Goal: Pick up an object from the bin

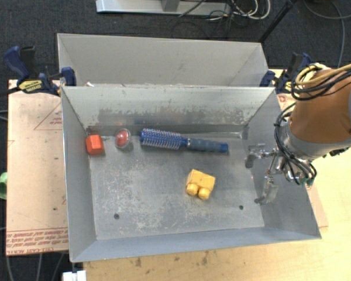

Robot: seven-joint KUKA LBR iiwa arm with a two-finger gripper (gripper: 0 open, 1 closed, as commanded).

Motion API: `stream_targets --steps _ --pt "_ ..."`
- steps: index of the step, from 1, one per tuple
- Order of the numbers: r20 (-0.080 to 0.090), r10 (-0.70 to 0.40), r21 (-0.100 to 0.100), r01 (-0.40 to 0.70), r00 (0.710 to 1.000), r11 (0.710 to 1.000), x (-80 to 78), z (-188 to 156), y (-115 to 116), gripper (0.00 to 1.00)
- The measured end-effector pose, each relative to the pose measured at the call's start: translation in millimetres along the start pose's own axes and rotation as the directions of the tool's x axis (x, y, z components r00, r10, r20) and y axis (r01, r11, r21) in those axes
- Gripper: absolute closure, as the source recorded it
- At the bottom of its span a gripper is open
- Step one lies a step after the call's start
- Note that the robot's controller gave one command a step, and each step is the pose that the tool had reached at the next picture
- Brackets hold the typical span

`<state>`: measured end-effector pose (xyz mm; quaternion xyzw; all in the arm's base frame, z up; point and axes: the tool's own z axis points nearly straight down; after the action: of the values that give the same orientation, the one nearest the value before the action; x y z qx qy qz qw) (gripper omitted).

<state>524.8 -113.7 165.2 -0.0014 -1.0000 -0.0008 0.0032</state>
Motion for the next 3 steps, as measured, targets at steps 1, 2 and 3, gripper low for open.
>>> stream_targets --steps 1,2,3 --pt "0.011 0.036 -0.004 -0.036 0.999 0.999 -87.9 51 77 0.00" --pt "0.012 0.062 -0.002 -0.062 0.998 0.998 -129.8 97 107 0.00" --pt "0.011 0.065 0.001 -0.065 0.998 0.998 -128.9 94 104 1.00"
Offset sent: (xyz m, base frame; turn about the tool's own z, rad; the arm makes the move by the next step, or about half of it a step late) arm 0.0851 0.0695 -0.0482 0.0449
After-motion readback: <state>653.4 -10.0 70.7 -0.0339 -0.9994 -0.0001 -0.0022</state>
